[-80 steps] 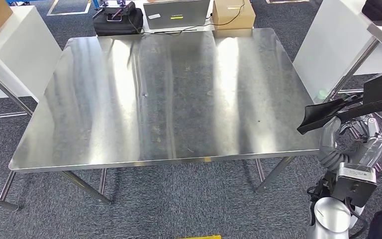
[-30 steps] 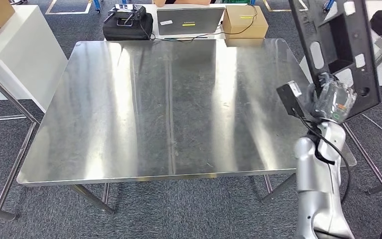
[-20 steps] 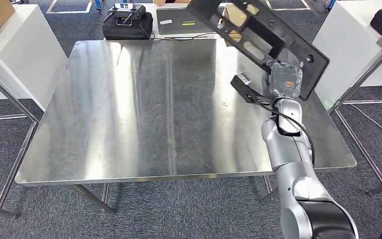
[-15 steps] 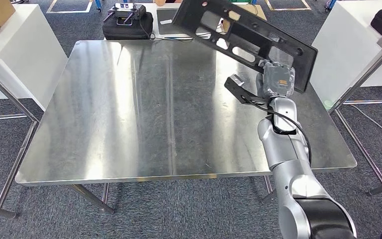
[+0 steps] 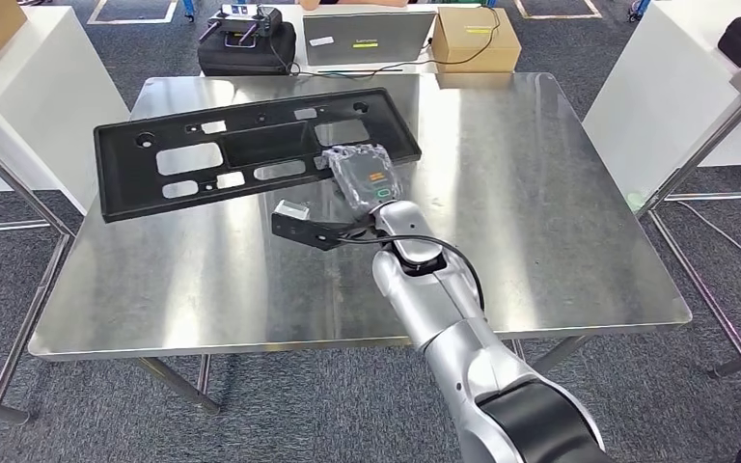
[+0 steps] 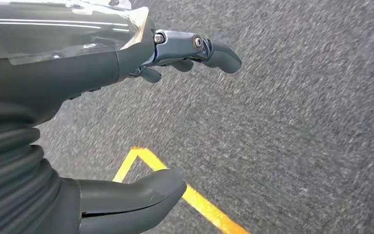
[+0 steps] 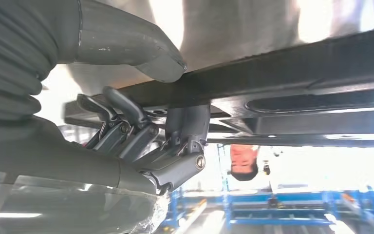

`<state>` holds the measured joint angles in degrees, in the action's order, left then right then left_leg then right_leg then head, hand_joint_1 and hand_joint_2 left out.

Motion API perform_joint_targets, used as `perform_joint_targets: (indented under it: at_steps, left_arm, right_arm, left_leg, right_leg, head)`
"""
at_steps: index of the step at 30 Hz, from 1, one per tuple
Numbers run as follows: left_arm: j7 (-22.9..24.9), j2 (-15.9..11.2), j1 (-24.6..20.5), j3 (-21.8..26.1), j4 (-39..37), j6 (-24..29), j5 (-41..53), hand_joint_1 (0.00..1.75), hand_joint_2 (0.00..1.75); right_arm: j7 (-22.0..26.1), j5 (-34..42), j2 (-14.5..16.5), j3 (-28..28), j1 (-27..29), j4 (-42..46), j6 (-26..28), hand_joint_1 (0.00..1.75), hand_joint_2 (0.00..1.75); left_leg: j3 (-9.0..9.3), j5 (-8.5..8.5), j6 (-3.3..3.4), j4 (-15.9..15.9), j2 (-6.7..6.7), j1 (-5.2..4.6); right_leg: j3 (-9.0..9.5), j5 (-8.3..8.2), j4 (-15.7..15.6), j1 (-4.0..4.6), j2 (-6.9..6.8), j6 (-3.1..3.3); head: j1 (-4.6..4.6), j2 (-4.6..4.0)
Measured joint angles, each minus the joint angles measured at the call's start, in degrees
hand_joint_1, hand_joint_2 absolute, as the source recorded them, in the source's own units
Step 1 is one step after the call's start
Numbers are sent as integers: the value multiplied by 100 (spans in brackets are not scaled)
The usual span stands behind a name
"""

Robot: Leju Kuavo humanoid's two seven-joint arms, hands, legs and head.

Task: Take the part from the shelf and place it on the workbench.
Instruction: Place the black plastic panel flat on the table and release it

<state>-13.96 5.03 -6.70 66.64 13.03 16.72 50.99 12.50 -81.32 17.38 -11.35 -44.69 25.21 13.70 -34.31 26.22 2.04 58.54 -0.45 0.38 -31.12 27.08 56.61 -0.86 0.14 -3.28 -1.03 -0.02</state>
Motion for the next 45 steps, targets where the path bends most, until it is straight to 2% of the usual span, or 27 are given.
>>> perform_joint_targets:
  at_steps: [9,14,22,29,40,44,45]
  left_arm:
    - [254,33,27,70,-2,-198,-119,0,175]
    - [244,31,28,140,-2,-174,-230,0,175]
    - [207,14,36,267,-2,-165,-313,0,175]
    - [174,13,43,335,-2,-176,-376,0,175]
    - [108,17,40,398,1,-202,-418,0,175]
    - [150,16,40,400,6,-203,-421,0,175]
    - [175,16,39,403,7,-203,-426,0,175]
  right_arm:
    - [-10,68,148,-225,1,-54,5,175,175]
    - [-307,272,126,-265,-22,-72,9,175,175]
    - [-631,769,-175,-87,-63,-121,191,175,175]
    - [-679,961,-491,243,-35,-171,326,175,175]
    - [-762,923,-625,405,151,-443,-235,175,175]
    - [-764,891,-608,412,325,-538,-302,0,0]
    - [-758,885,-600,413,366,-559,-324,0,0]
  left_leg:
    - [0,0,0,0,-3,1]
    - [0,0,0,0,-3,2]
    - [0,0,0,1,-6,-1]
    - [0,0,0,1,-2,-4]
    - [0,1,0,1,-1,0]
    - [-1,1,0,1,-1,0]
    - [-1,1,0,1,-1,0]
  right_leg:
    - [0,0,0,1,-2,0]
    - [-1,0,0,2,-2,0]
    - [-1,-1,-2,-2,-5,-1]
    - [-2,-2,-2,-3,-3,-2]
    - [-2,-1,-2,1,-4,-1]
    - [-2,-1,-2,1,-4,-1]
    - [-2,-1,-2,1,-4,-1]
  head:
    - [0,0]
    - [0,0]
    - [0,0]
    - [0,0]
    - [0,0]
    - [0,0]
    - [0,0]
